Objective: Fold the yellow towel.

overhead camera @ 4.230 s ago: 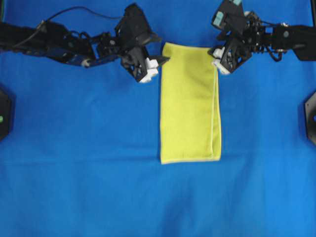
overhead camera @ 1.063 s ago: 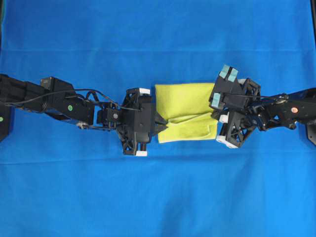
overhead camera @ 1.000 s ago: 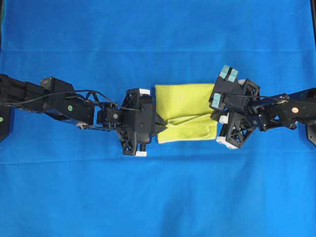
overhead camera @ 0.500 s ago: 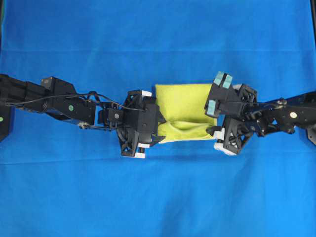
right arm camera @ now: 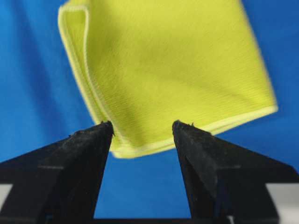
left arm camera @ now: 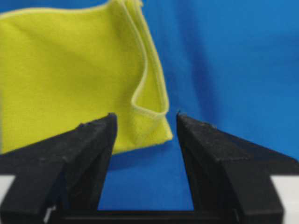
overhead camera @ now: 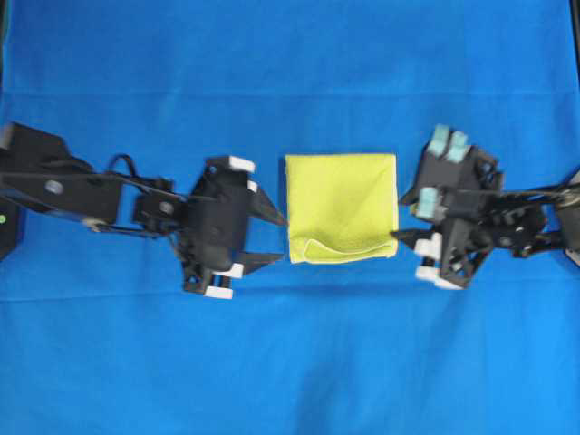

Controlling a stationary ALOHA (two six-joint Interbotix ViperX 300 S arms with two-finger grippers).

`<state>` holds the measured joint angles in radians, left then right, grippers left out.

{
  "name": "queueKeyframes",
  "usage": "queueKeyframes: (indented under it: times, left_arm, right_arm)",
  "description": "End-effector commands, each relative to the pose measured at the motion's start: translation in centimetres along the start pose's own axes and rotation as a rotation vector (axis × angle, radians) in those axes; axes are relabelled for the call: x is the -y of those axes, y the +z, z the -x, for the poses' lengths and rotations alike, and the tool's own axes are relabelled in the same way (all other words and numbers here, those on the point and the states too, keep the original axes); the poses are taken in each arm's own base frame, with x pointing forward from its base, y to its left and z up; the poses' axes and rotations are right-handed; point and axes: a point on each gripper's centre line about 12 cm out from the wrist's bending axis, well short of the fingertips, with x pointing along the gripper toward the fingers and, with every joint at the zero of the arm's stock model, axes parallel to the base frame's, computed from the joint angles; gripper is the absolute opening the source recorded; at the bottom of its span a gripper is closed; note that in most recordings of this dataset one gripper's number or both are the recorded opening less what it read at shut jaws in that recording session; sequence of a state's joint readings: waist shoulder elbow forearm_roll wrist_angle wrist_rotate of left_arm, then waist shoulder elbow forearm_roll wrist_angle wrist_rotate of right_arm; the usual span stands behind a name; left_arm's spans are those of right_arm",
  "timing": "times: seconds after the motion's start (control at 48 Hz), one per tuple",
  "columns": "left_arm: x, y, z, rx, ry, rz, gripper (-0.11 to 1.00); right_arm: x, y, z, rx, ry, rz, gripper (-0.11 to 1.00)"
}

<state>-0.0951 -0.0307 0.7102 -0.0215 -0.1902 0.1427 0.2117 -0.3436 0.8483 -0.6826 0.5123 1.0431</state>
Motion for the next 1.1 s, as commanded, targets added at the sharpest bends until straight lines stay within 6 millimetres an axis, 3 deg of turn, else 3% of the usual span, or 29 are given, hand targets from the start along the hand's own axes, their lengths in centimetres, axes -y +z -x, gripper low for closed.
queueKeyframes:
  times: [0.0,0.271,0.479,0.917,1.084]
  left_arm:
    - [-0.4,1.9,2.3,0.076,0.012,0.002,0.51]
    - [-0.6,1.0,6.7,0.189,0.036,0.032,0.51]
    - [-0.5,-0.5,10.5,0.282,0.046,0.054,0.51]
    - [0.2,-5.1,18.3,0.382,0.049,0.093,0.51]
    - [0.2,-7.3,19.8,0.376,0.058,0.116,0.51]
  right_arm:
    - [0.4,0.6,1.5,0.06,0.004,0.03,0.59]
    - [3.1,0.2,5.1,0.206,-0.004,0.061,0.59]
    - [5.4,-1.8,8.0,0.313,0.003,0.046,0.59]
    - [8.9,-8.3,8.2,0.397,0.025,-0.062,0.58]
    - [8.7,-8.4,8.2,0.412,0.05,-0.068,0.58]
